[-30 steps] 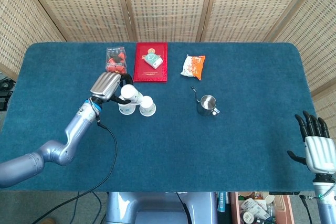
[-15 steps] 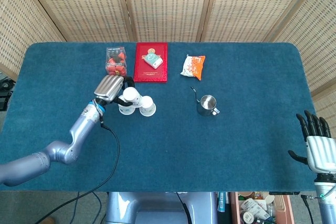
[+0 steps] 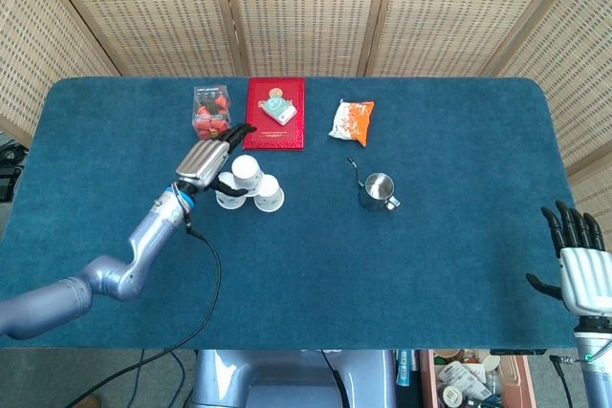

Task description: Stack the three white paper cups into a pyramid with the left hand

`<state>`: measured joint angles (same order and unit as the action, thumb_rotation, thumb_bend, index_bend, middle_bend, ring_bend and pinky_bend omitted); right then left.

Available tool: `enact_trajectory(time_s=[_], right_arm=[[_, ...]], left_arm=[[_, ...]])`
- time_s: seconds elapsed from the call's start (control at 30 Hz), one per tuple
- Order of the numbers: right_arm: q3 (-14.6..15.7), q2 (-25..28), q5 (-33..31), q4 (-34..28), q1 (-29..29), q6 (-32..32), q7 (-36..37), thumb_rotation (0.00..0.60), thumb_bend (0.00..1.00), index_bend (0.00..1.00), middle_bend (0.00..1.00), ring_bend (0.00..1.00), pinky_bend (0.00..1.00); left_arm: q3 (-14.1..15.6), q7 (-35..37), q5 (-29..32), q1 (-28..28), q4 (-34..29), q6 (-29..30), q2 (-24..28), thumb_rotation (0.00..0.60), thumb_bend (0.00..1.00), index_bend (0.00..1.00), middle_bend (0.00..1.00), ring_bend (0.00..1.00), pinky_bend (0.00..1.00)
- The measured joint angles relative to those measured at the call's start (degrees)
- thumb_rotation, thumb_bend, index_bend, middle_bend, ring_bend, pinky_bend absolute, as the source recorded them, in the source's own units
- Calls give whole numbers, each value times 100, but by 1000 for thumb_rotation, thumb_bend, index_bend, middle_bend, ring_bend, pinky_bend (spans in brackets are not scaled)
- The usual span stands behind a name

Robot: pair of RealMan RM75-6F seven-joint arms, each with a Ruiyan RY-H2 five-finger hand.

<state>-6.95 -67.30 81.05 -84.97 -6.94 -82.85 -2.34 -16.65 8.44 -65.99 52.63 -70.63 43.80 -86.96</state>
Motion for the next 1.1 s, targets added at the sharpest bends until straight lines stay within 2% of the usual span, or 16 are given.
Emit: enact_trajectory(time_s=[0.1,0.23,0.43,0.63,0.8,0.97,1.1], right_arm=[[1,1,5,-4,-2,2,2,600,0,42,0,0,0],[5,11,15,-18,1,-5,16,600,0,42,0,0,0],[15,37,58,-52,12,-37,52,600,0,42,0,0,0],[55,62,139,-113,55,-113,92,600,0,42,0,0,0],[60,81,161,-146,70,-139,132,600,0,42,0,0,0],[59,100,154,-137,69,-117,184,600,0,42,0,0,0],[78,100,163,-113,74,-102,201,600,0,42,0,0,0]], left_arm=[[7,136,-86,-16,-99,-26,94,600,116,0,0,0,141],[-25,230,-151,-68,-242,78,210,600,116,0,0,0,12],[-62,277,-348,-386,-680,738,600,600,116,0,0,0,0],[100,-92,-398,-1324,-1457,1899,1376,600,116,0,0,0,0],[438,-376,-342,-2360,-1997,2909,1889,600,116,0,0,0,0],[825,-691,-353,-3196,-2190,3819,1927,600,115,0,0,0,0],[1139,-687,-616,-3704,-2151,4390,1801,600,115,0,0,0,0]])
